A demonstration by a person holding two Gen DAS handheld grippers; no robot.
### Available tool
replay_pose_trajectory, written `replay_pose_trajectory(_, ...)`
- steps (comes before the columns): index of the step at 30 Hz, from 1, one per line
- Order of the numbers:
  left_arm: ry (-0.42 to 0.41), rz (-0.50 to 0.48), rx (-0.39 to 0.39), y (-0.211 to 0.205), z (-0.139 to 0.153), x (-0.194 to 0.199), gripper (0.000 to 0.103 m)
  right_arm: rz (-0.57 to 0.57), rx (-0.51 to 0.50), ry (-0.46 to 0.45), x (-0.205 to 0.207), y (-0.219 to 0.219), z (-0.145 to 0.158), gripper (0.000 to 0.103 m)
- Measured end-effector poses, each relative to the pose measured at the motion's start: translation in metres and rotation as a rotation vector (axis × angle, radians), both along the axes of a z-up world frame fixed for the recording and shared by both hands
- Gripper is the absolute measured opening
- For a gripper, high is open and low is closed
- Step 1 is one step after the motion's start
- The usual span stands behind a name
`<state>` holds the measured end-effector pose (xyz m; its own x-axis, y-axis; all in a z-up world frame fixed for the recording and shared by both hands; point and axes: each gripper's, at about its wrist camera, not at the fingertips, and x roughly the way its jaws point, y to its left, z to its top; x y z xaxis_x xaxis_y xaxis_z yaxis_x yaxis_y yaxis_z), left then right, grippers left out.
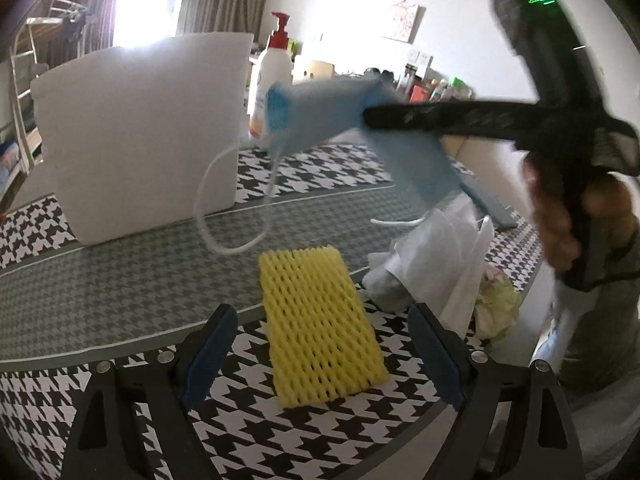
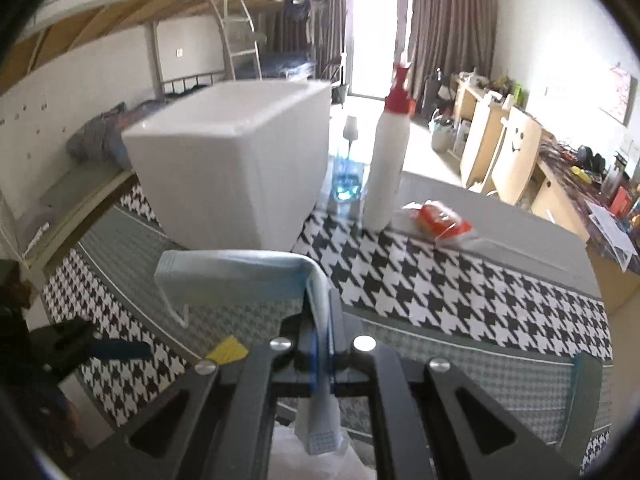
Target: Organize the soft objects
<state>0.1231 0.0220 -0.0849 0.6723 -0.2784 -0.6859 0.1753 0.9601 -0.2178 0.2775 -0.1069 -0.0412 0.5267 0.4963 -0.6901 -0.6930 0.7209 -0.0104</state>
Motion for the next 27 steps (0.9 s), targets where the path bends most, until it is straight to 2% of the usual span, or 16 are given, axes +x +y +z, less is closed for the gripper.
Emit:
replay_pose_trajectory(4, 0.050, 0.024, 0.006, -0.003, -0.010, 0.017, 0.087, -0.019, 0.030, -0.030, -0.008, -0.013, 0.012, 0.006)
replay_pose_trajectory(6, 0.066, 0.032, 0.012, -0.005, -0.014, 0.021, 0.080, -0.016, 0.044, -0.039, -0.012, -0.019, 0.016, 0.006)
replay_pose_trajectory(8, 0.083, 0.032, 0.013, -0.007, -0.018, 0.027, 0.079, -0.029, 0.058, -0.048, -0.016, -0.026, 0.019, 0.006)
replay_pose_trajectory(11, 0.099, 0.025, 0.028, -0.009, -0.022, 0.034, 0.070, -0.060, 0.097, -0.061, -0.021, -0.041, 0.025, 0.006)
replay_pose_trajectory(13, 0.114, 0.023, 0.037, -0.014, -0.027, 0.039, 0.068, -0.075, 0.131, -0.068, -0.025, -0.052, 0.030, 0.006)
replay_pose_trajectory(22, 0.106, 0.042, 0.118, -0.028, -0.036, 0.038, 0.060, -0.092, 0.203, -0.085, -0.044, -0.078, 0.038, 0.006)
replay_pose_trajectory(27, 0.096, 0.023, 0.137, -0.040, -0.036, 0.037, 0.030, -0.097, 0.222, -0.090, -0.055, -0.087, 0.037, 0.006)
